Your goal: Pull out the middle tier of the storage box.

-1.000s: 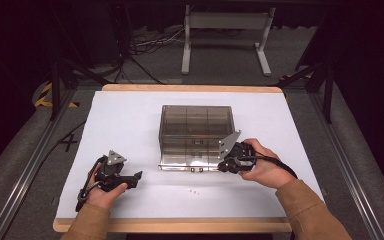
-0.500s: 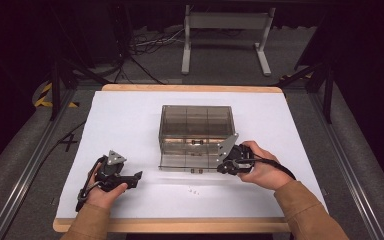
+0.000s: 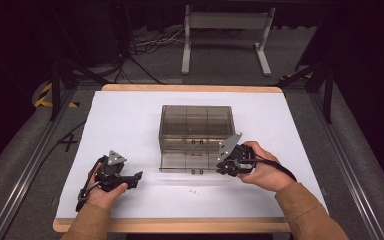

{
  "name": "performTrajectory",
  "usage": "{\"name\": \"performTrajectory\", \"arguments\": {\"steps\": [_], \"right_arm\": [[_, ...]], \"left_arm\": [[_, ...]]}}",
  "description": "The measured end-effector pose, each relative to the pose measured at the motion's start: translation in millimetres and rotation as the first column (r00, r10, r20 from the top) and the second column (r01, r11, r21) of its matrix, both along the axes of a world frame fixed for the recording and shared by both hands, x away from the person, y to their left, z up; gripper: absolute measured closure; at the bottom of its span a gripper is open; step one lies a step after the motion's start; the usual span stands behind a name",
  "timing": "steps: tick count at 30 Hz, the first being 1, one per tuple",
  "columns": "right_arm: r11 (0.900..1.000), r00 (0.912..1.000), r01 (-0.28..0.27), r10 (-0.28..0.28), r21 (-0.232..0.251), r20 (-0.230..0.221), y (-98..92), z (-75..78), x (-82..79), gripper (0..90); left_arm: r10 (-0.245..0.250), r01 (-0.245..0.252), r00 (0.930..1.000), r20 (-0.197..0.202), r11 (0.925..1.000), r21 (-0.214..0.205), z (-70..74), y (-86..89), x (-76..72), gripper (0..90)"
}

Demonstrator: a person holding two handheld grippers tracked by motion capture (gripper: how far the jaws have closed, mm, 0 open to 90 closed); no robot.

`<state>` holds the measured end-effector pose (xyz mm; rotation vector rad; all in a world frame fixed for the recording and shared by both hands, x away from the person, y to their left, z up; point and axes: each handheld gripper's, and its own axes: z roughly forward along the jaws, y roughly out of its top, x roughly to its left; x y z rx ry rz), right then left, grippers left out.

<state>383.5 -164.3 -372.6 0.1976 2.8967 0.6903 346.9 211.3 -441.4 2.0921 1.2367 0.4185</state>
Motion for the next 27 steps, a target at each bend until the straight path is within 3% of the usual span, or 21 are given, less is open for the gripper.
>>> {"name": "performTrajectory", "arguments": {"steps": [4,6,15,27], "right_arm": [[0.9999,0.9999,0.010,-0.010,0.007,-0.001,0.2,1.3,-1.3,77.4],[0.9987,0.9996,0.029,-0.029,0.041,-0.005,1.6,6.7,-6.4,76.0],[0.9919,0.9965,0.079,-0.076,0.100,-0.033,7.2,17.8,-16.0,73.7],[0.9865,0.9941,0.104,-0.099,0.127,-0.044,17.1,21.4,-27.2,72.6]], "left_arm": [[0.000,0.000,1.0000,0.000,1.0000,-0.001,-0.1,0.1,0.2,21.3],[-0.002,0.002,1.0000,0.001,1.0000,-0.003,-0.4,0.1,0.6,21.3],[0.000,0.000,1.0000,-0.002,1.0000,-0.002,0.1,0.2,0.1,21.2],[-0.001,0.001,1.0000,-0.002,1.0000,-0.004,0.1,0.4,0.0,21.2]]}}
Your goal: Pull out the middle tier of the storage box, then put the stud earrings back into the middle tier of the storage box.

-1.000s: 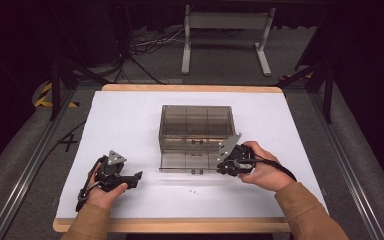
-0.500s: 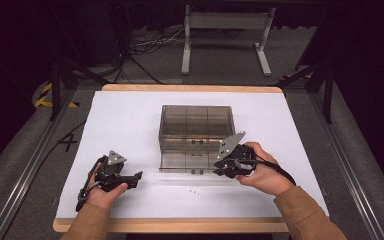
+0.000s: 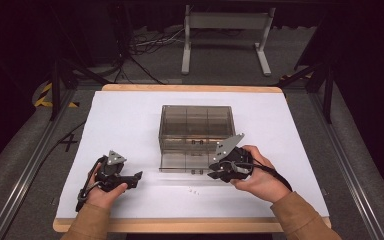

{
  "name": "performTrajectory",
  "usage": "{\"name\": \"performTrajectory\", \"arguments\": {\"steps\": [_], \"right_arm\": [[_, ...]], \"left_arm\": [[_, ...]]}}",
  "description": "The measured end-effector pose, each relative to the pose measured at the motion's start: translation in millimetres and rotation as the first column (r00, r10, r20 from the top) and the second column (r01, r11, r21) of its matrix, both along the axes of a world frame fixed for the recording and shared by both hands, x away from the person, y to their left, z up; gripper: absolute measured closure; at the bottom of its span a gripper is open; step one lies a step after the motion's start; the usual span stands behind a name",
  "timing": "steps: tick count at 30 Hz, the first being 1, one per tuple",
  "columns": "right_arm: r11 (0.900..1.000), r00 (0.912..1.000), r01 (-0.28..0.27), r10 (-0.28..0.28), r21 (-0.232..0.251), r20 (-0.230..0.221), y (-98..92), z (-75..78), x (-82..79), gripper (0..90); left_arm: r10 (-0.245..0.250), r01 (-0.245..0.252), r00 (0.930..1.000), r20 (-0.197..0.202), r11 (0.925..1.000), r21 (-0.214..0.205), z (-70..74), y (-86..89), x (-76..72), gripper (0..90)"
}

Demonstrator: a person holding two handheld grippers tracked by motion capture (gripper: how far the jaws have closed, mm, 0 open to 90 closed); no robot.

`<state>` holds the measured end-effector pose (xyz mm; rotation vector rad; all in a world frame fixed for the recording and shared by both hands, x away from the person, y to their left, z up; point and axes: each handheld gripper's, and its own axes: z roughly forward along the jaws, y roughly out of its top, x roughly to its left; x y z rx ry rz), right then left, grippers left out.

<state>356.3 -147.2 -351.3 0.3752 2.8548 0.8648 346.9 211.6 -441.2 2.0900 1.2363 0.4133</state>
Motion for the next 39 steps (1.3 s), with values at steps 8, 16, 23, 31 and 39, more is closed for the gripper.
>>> {"name": "performTrajectory", "arguments": {"steps": [8,16,23,31,39], "right_arm": [[0.9997,0.9999,0.000,0.001,0.026,-0.014,4.3,-0.2,-4.5,71.9],[0.9991,0.9992,0.016,-0.014,0.040,-0.039,6.8,-4.7,-7.3,71.1],[0.9982,0.9988,0.016,-0.013,0.059,-0.048,9.3,-6.3,-9.1,70.7],[0.9977,0.9965,0.018,-0.012,0.066,-0.083,17.7,-16.7,-11.4,69.8],[0.9983,0.9936,0.017,-0.010,0.056,-0.112,25.2,-28.0,-13.3,68.9]], "left_arm": [[0.001,-0.001,1.0000,0.001,1.0000,0.001,-0.2,0.1,0.1,21.2],[0.002,-0.002,1.0000,0.002,1.0000,-0.001,-0.1,-0.5,-0.2,21.2],[0.002,-0.002,1.0000,0.000,1.0000,-0.001,-0.2,-0.6,-0.5,21.2],[0.002,-0.002,1.0000,0.001,1.0000,-0.004,0.2,-0.1,-0.6,21.2],[0.000,0.000,1.0000,-0.001,1.0000,-0.003,0.0,-0.3,-0.5,21.2]]}}
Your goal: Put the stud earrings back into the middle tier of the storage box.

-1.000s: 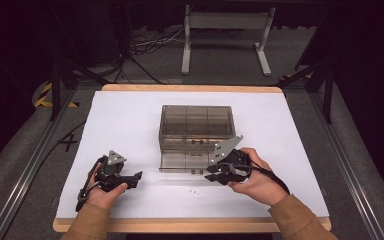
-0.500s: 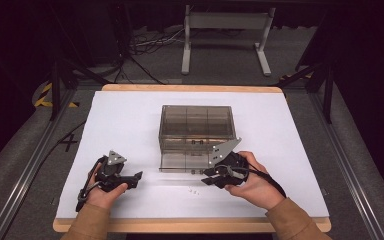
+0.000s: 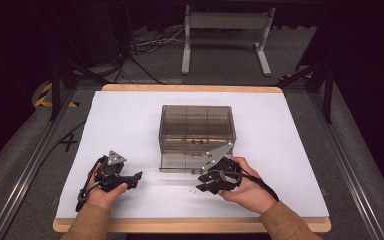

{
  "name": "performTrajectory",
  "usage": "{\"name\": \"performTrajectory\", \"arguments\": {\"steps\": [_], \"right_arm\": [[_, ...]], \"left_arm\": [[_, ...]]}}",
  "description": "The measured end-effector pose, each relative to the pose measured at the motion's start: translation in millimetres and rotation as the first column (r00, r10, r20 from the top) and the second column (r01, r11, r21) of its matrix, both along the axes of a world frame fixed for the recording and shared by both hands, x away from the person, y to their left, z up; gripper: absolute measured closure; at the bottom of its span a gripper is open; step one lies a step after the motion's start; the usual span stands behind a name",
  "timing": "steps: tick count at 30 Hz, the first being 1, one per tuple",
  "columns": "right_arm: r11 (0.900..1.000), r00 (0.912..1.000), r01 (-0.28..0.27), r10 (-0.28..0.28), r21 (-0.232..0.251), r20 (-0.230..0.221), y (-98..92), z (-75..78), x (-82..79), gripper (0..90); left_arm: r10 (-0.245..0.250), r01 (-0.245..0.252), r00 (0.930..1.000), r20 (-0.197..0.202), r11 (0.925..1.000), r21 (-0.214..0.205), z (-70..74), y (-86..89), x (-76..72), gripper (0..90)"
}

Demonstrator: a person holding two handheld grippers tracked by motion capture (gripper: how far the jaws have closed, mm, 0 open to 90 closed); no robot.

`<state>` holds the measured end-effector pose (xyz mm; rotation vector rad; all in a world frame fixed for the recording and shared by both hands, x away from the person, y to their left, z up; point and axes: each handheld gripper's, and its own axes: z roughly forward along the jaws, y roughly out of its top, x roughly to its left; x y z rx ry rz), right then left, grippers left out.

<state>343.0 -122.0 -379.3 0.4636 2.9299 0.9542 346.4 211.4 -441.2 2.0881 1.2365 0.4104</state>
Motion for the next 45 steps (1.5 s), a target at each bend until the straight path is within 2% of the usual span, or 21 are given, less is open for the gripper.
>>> {"name": "performTrajectory", "arguments": {"steps": [7,19,36,45], "right_arm": [[0.9997,0.9998,-0.006,0.006,-0.025,-0.019,8.2,-14.0,-0.7,68.3],[0.9987,0.9997,-0.014,0.013,-0.049,-0.019,16.9,-28.7,2.4,67.6],[0.9965,0.9999,-0.009,0.009,-0.083,-0.006,22.4,-43.3,7.0,69.7],[0.9947,0.9995,-0.010,0.013,-0.102,0.029,24.3,-47.2,6.9,74.8]], "left_arm": [[-0.002,0.002,1.0000,0.002,1.0000,-0.001,-0.2,-0.3,0.0,21.2],[-0.002,0.002,1.0000,0.002,1.0000,0.000,-0.1,-0.2,0.0,21.2],[-0.003,0.003,1.0000,0.001,1.0000,-0.002,-0.2,-0.3,0.0,21.2],[-0.004,0.004,1.0000,0.001,1.0000,0.000,-0.4,-0.6,0.1,21.1]]}}
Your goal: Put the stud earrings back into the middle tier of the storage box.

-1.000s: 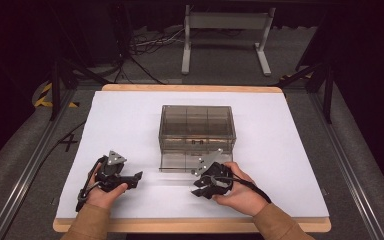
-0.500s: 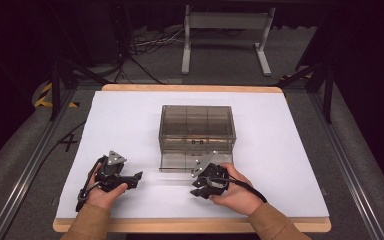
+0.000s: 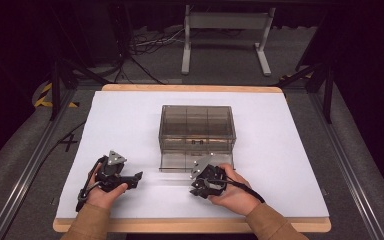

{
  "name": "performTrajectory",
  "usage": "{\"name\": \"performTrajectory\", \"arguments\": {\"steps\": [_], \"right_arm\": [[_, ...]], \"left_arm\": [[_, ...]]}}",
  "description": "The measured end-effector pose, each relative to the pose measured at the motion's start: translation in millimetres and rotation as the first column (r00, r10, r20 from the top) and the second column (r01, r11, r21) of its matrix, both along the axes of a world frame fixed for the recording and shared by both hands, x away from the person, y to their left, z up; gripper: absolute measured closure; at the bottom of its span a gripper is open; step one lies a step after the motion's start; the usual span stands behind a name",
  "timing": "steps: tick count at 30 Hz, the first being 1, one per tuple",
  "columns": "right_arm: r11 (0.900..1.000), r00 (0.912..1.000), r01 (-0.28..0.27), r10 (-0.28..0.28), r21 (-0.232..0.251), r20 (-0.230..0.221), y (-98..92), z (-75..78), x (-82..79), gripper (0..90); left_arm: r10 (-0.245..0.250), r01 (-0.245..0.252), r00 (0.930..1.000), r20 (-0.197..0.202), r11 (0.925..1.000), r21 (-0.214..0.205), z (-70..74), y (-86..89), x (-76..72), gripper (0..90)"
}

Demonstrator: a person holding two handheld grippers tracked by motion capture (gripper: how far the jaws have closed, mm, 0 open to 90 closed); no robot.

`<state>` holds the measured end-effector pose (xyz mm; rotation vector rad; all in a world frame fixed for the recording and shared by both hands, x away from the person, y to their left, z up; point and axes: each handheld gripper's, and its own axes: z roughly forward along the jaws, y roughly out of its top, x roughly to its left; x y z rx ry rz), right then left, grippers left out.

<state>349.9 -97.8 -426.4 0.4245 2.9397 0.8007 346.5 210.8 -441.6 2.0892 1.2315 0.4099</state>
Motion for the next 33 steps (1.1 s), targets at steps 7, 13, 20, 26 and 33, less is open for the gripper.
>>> {"name": "performTrajectory", "arguments": {"steps": [7,13,20,26,33], "right_arm": [[1.0000,1.0000,-0.004,0.004,-0.004,0.007,-0.7,-0.2,-0.8,82.6],[0.9999,1.0000,-0.008,0.008,-0.006,0.003,-0.7,0.0,-1.9,86.0],[1.0000,1.0000,-0.004,0.004,0.003,0.001,-0.9,2.3,-2.6,90.0],[0.9997,0.9997,-0.019,0.019,-0.017,0.015,-0.2,4.9,-2.8,90.0],[0.9994,0.9996,-0.024,0.025,-0.024,0.014,0.3,6.8,-3.8,90.0]], "left_arm": [[0.001,-0.001,1.0000,-0.002,1.0000,-0.001,0.0,0.0,0.0,21.1],[0.002,-0.002,1.0000,-0.001,1.0000,0.000,0.1,0.1,-0.1,21.1],[0.001,-0.001,1.0000,-0.002,1.0000,0.002,0.1,0.3,0.1,21.1],[0.001,-0.001,1.0000,-0.002,1.0000,0.000,0.0,0.0,0.0,21.1],[0.001,-0.001,1.0000,-0.001,1.0000,0.001,0.2,0.3,0.0,21.1]]}}
